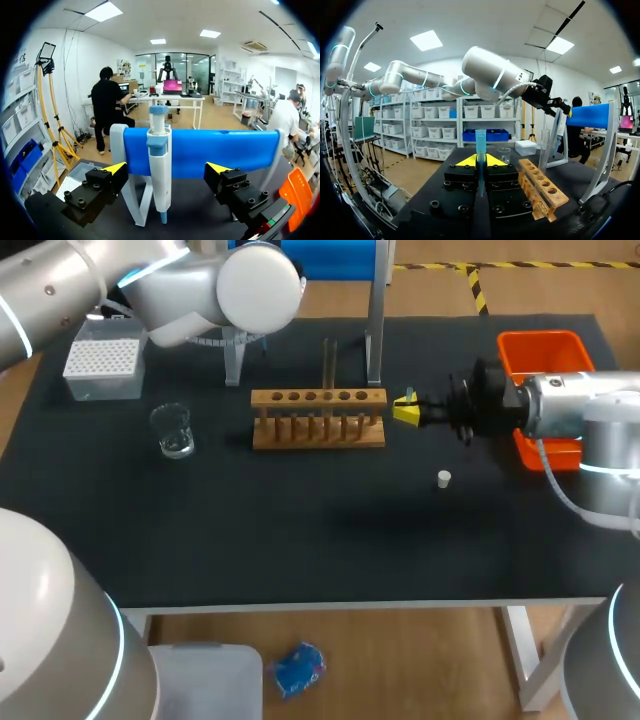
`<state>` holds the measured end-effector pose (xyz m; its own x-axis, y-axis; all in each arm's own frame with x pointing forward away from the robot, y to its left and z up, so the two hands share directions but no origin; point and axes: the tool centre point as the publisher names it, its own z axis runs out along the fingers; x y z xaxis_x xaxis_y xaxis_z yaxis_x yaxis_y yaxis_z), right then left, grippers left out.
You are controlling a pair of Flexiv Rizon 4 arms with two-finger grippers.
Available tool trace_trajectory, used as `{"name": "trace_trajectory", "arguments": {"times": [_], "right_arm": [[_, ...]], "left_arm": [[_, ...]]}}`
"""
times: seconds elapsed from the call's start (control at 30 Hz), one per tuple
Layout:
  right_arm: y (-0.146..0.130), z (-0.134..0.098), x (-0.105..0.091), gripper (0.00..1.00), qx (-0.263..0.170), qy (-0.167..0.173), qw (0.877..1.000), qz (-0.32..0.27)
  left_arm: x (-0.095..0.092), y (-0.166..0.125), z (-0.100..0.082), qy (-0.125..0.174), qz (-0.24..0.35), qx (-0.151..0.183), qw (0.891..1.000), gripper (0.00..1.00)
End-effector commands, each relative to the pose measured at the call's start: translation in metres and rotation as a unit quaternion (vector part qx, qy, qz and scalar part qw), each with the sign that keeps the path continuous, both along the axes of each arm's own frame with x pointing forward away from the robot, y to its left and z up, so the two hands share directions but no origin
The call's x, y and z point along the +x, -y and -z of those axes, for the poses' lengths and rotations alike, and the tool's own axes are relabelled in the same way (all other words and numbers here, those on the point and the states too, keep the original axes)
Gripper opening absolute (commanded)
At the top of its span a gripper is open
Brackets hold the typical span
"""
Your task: Invert the test tube, pick up the pipette, mount the tip to pipette, aspirate from beaker and dispense into the tube, eject the tip, return the pipette, and cap with the stopper.
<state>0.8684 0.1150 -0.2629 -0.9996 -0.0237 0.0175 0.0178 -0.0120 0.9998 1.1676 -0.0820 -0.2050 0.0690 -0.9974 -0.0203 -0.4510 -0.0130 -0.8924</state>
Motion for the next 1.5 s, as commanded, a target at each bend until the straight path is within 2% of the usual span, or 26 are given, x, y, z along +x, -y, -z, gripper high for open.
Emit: {"name": "trace_trajectory", "arguments": {"times": [0.03, 0.7, 1.5], "right_arm": [[0.000, 0.000, -0.001, 0.00, -0.001, 0.000, 1.000, 0.002], [0.000, 0.000, -0.001, 0.00, -0.001, 0.000, 1.000, 0.002], [0.000, 0.000, -0.001, 0.00, -0.001, 0.000, 1.000, 0.002]], "left_arm": [[0.009, 0.003, 0.000, 0.000, 0.002, 0.001, 1.000, 1.00], [0.023, 0.003, 0.000, 0.008, 0.004, 0.006, 1.000, 1.00], [0.025, 0.000, 0.004, 0.006, -0.003, -0.004, 1.000, 1.00]]}}
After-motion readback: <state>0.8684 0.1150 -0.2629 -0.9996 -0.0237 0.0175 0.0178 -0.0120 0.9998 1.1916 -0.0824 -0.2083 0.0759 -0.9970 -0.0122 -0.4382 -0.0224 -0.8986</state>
